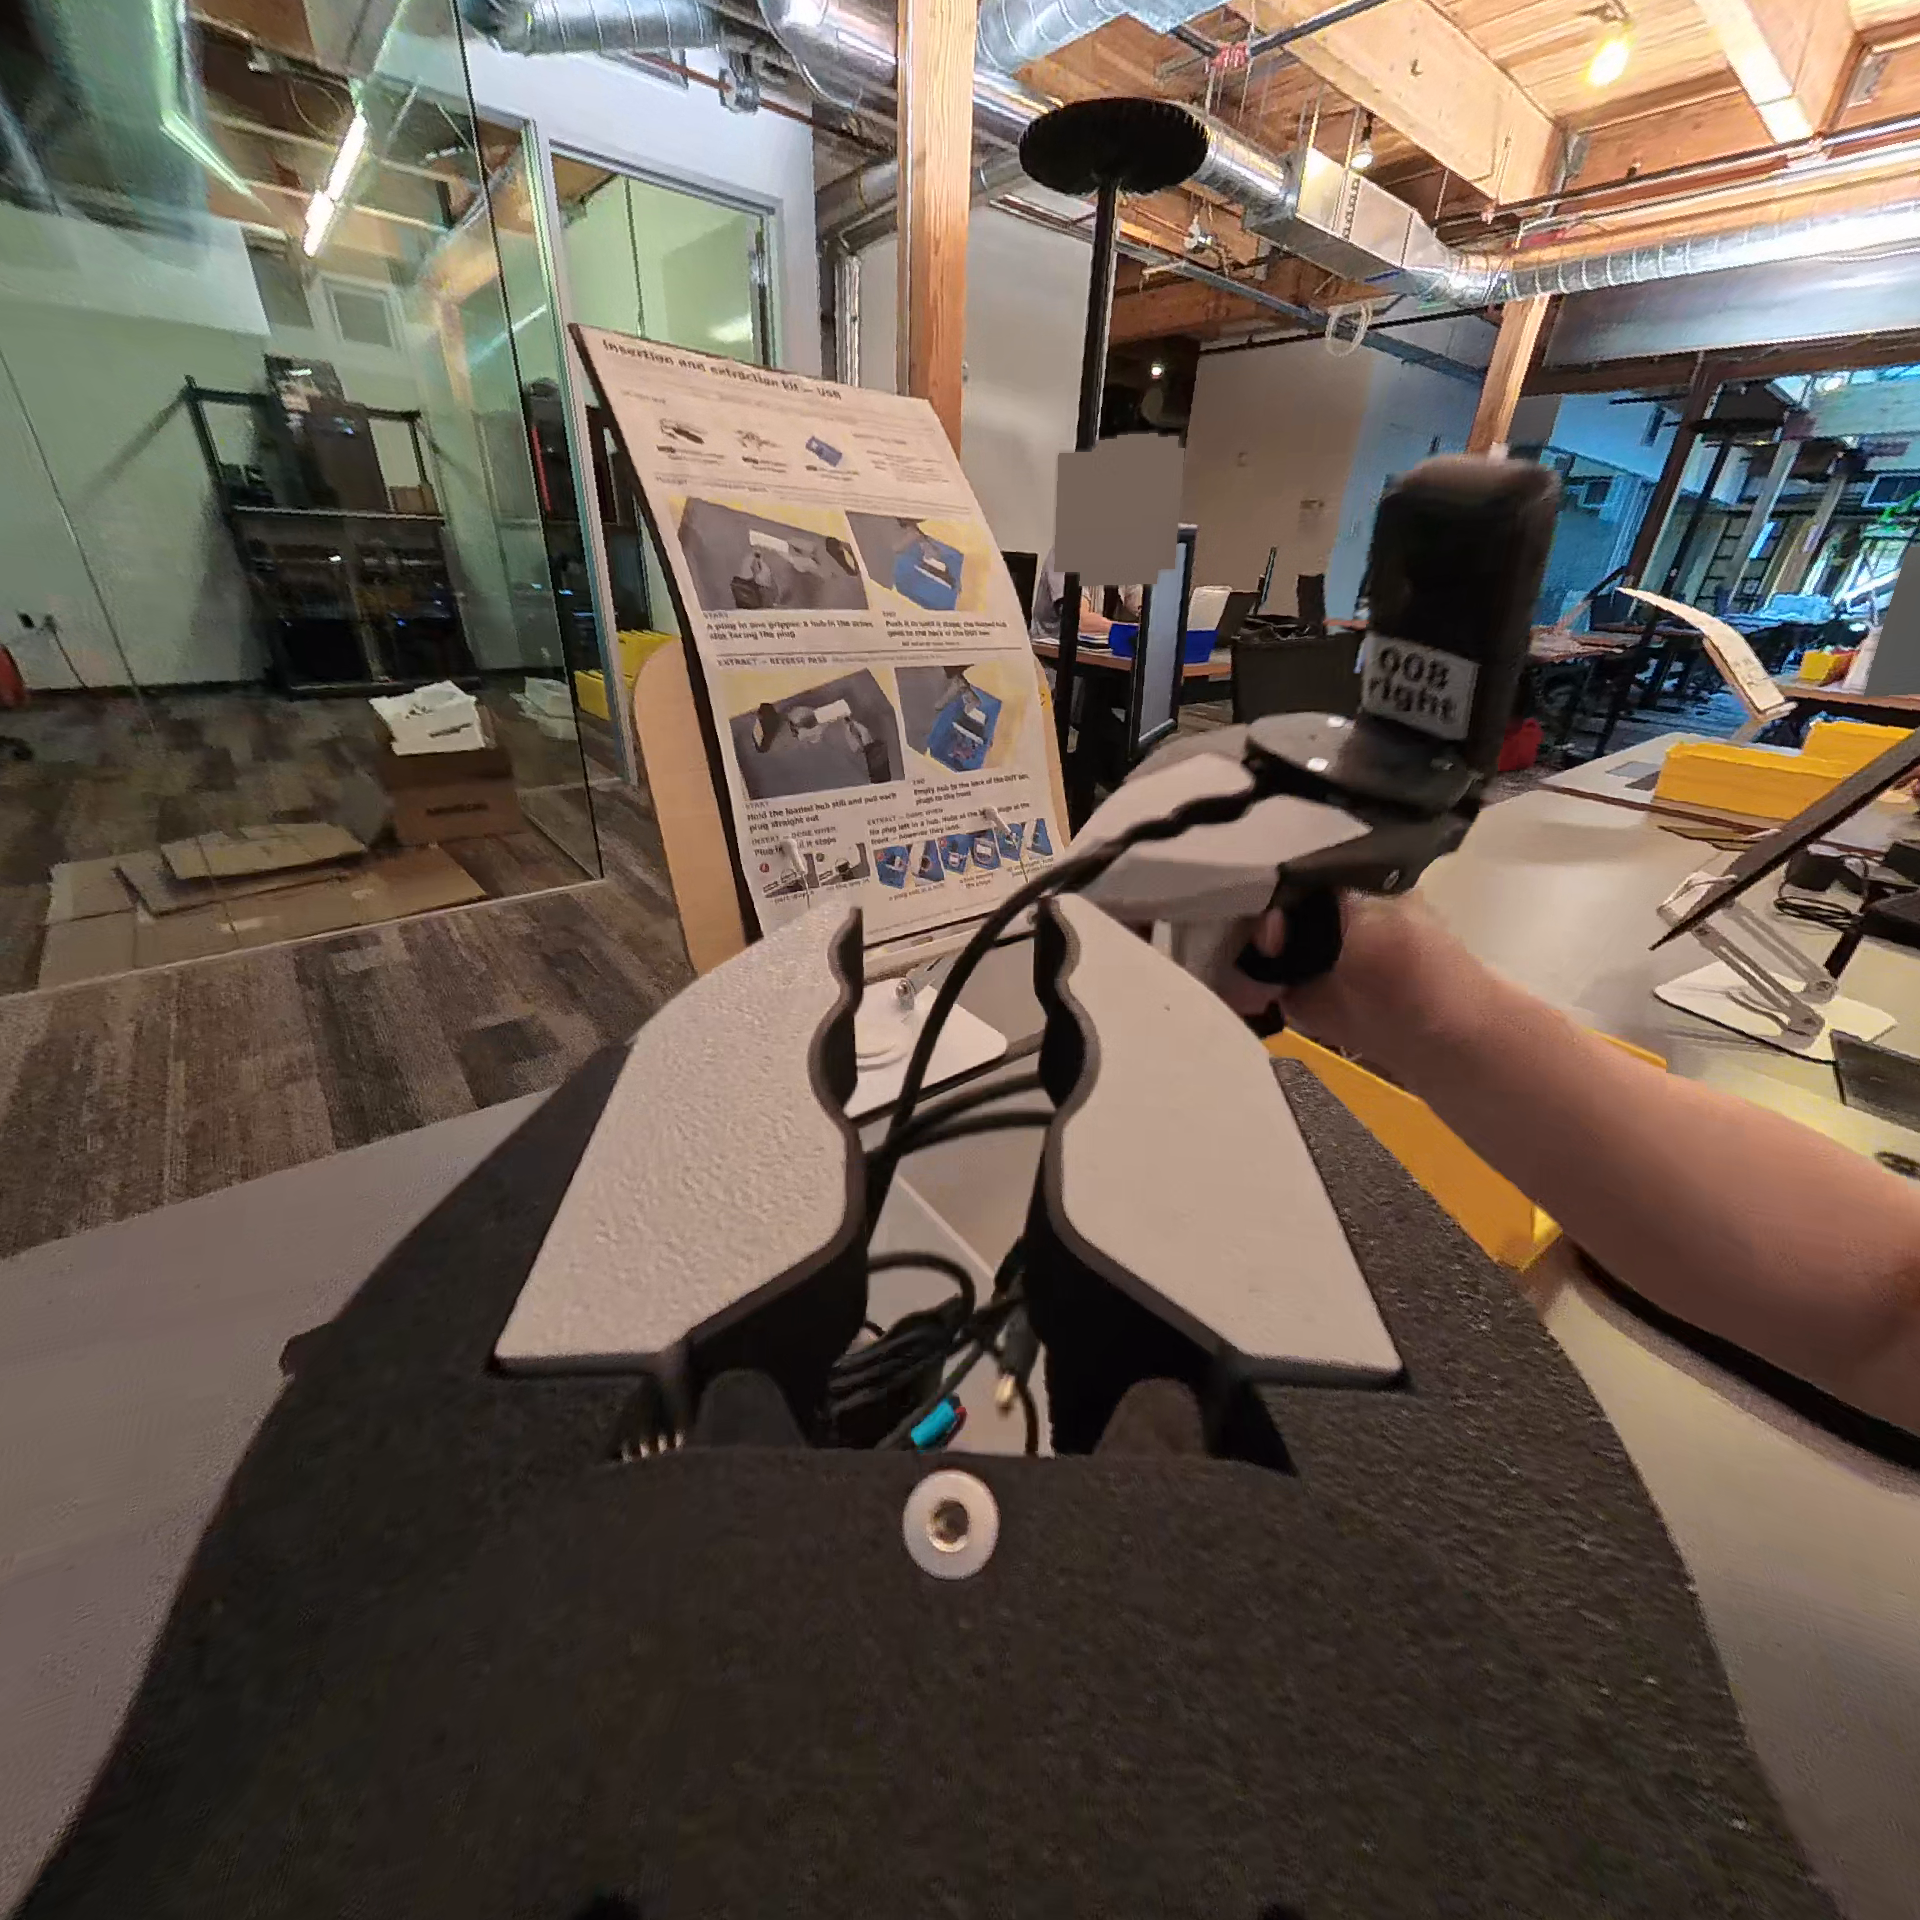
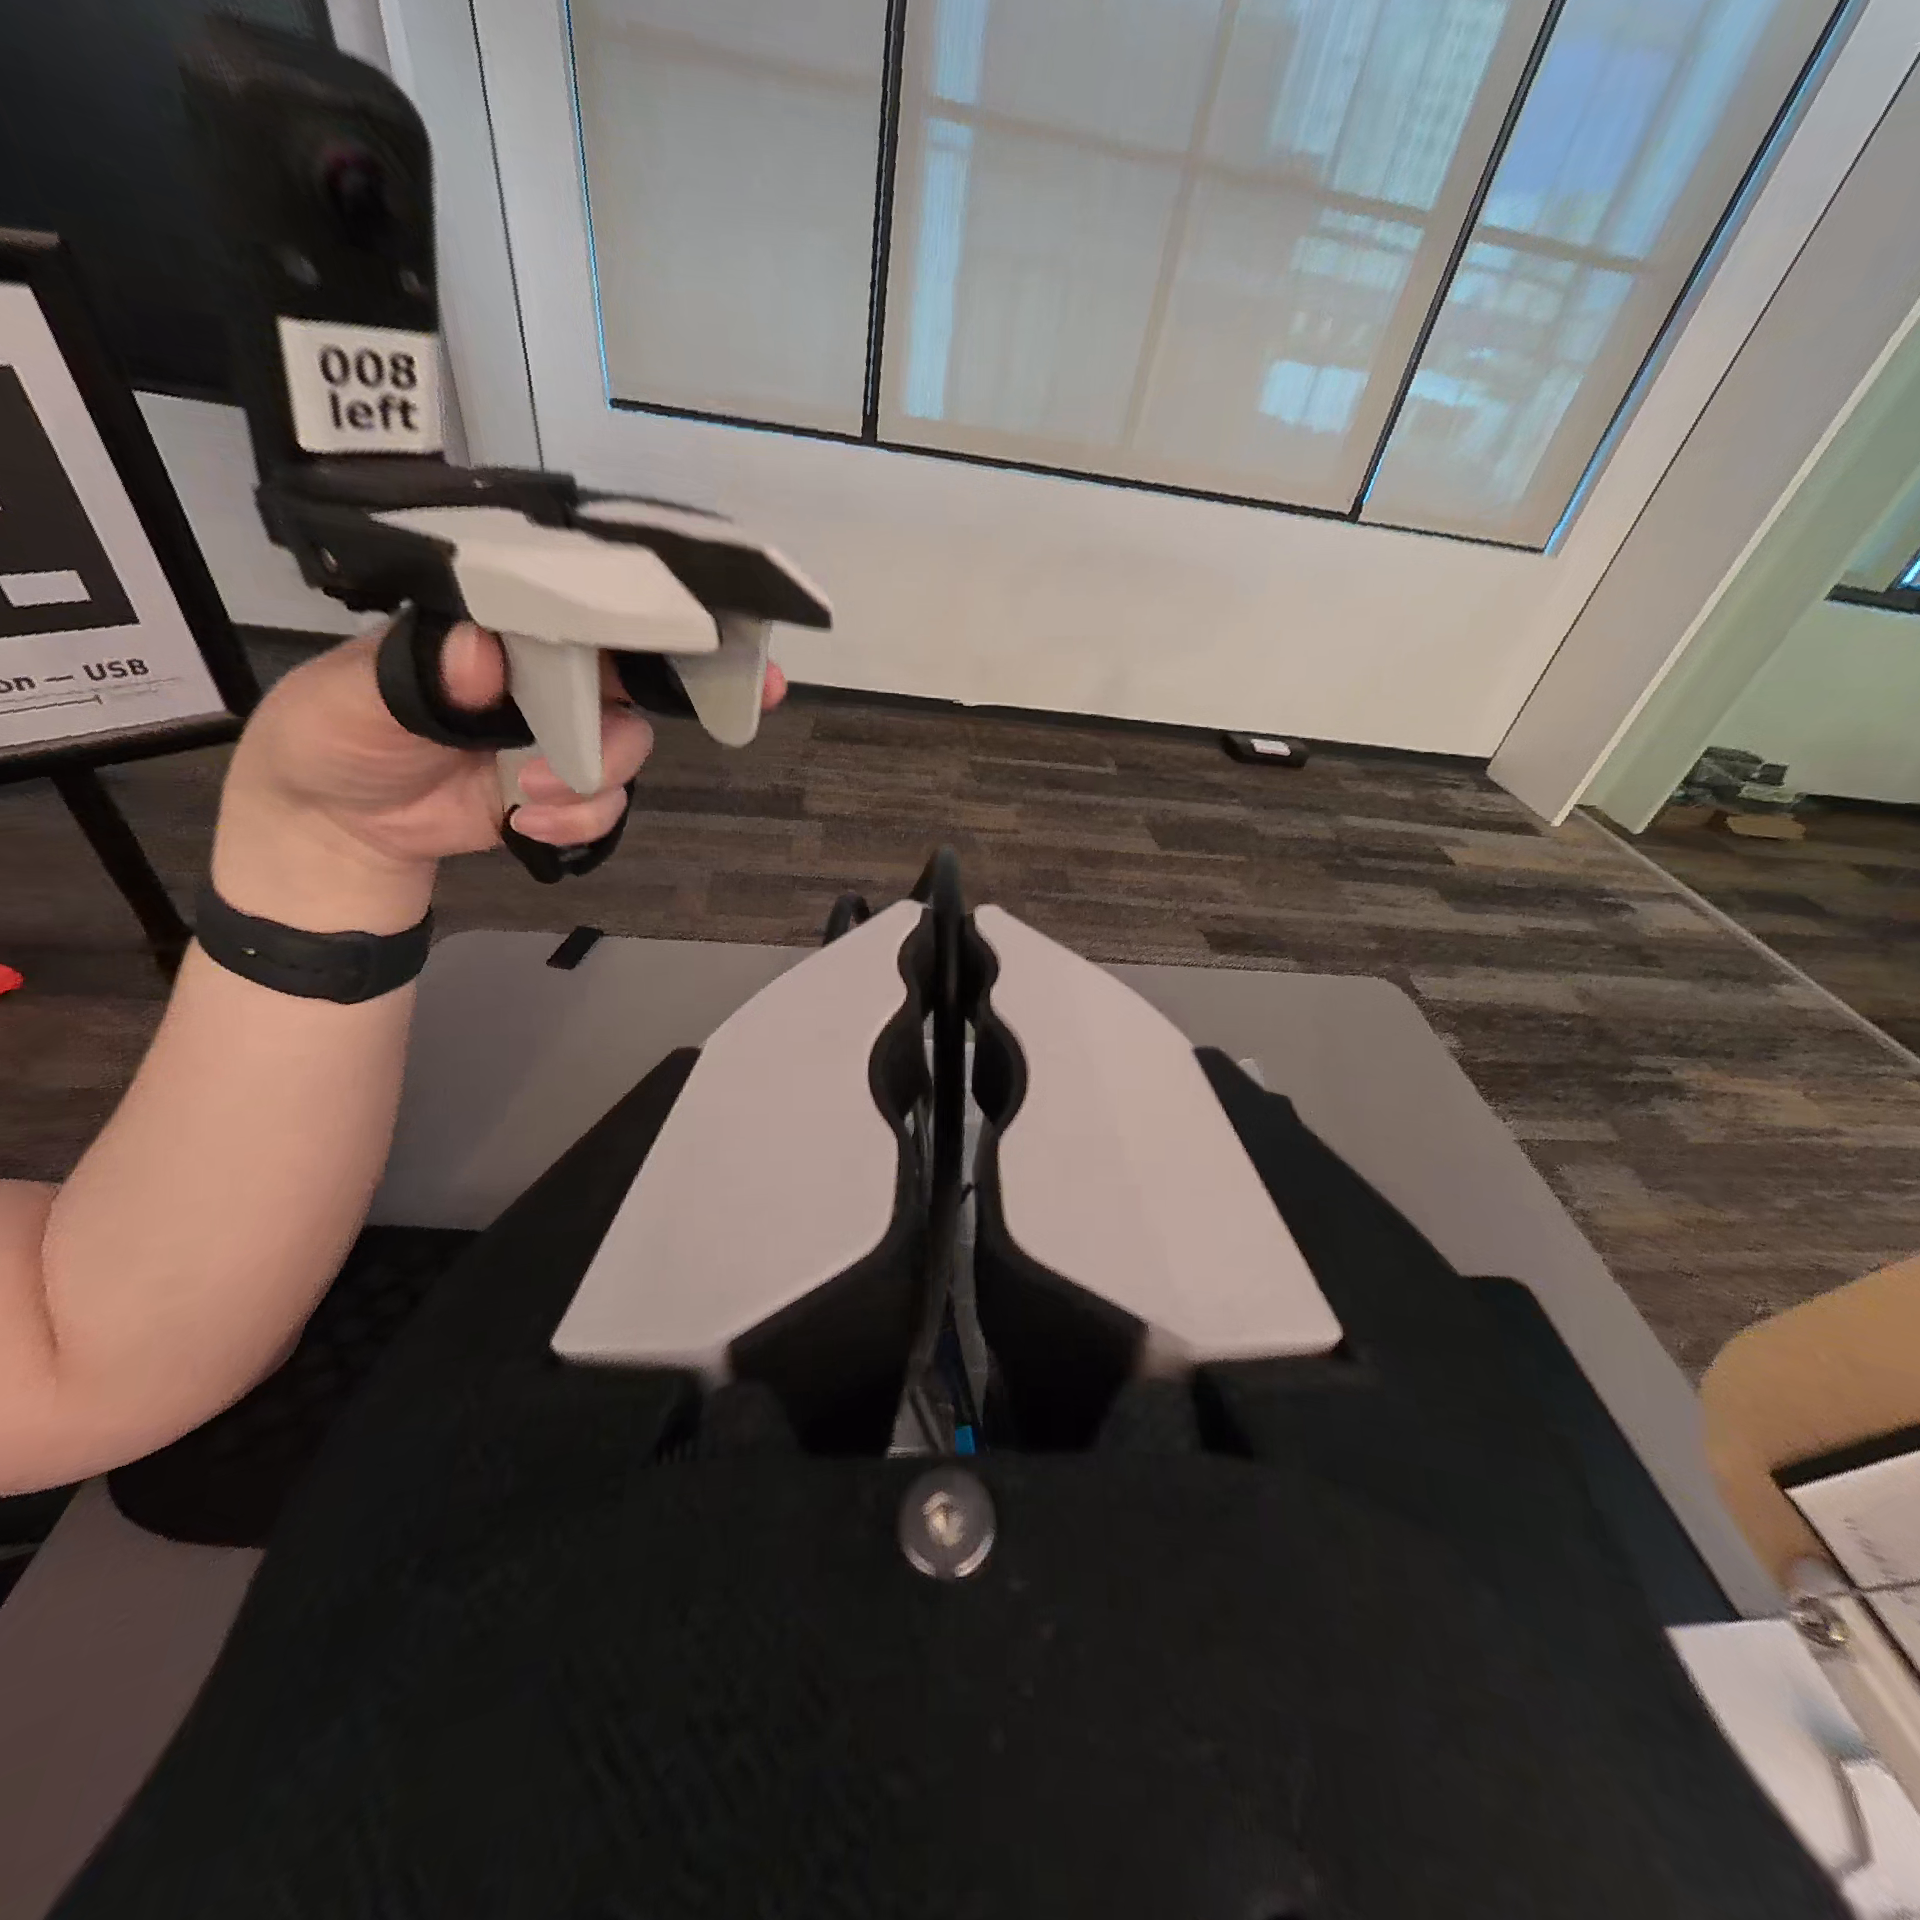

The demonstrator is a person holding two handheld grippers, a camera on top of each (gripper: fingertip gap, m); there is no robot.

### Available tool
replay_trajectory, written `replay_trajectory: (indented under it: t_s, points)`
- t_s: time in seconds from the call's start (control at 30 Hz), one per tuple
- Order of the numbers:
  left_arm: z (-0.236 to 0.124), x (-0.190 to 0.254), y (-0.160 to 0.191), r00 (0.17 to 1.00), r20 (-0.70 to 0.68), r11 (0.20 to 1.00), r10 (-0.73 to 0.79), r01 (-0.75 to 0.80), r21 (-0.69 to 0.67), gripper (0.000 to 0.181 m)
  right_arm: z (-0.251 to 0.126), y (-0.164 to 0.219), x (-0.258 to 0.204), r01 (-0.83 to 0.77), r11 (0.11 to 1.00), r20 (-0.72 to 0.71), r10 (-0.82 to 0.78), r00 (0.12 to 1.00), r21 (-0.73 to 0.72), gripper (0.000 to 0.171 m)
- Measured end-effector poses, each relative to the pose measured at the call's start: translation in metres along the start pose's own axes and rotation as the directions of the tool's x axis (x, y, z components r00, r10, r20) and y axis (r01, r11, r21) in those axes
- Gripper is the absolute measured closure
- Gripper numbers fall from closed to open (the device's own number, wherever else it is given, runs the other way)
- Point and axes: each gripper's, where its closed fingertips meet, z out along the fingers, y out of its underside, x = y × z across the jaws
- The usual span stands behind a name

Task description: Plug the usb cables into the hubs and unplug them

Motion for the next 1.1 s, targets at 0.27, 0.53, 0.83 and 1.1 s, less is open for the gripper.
replay_trajectory:
  t_s: [0.27,0.53,0.83,1.1]
  points:
    - [0.004,0.003,0.011,1.0,-0.019,0.998,-0.009,0.008,-0.063,0.151,-0.049,-0.031,0.007,0.021,0.999,-0.066,-0.019,0.998,0.038,0.168]
    - [0.028,0.019,0.048,0.992,-0.124,0.969,0.038,-0.067,-0.24,0.144,-0.08,-0.033,0.006,0.041,0.999,-0.103,-0.039,0.994,0.017,0.167]
    - [0.054,0.04,0.078,0.944,-0.273,0.919,0.185,-0.265,-0.293,0.126,-0.08,-0.039,-0.011,0.08,0.997,-0.054,-0.081,0.995,-0.016,0.168]
    - [0.068,0.057,0.071,0.887,-0.317,0.897,0.336,-0.404,-0.179,0.169,-0.081,-0.037,-0.011,0.071,0.998,-0.04,-0.071,0.997,-0.001,0.168]
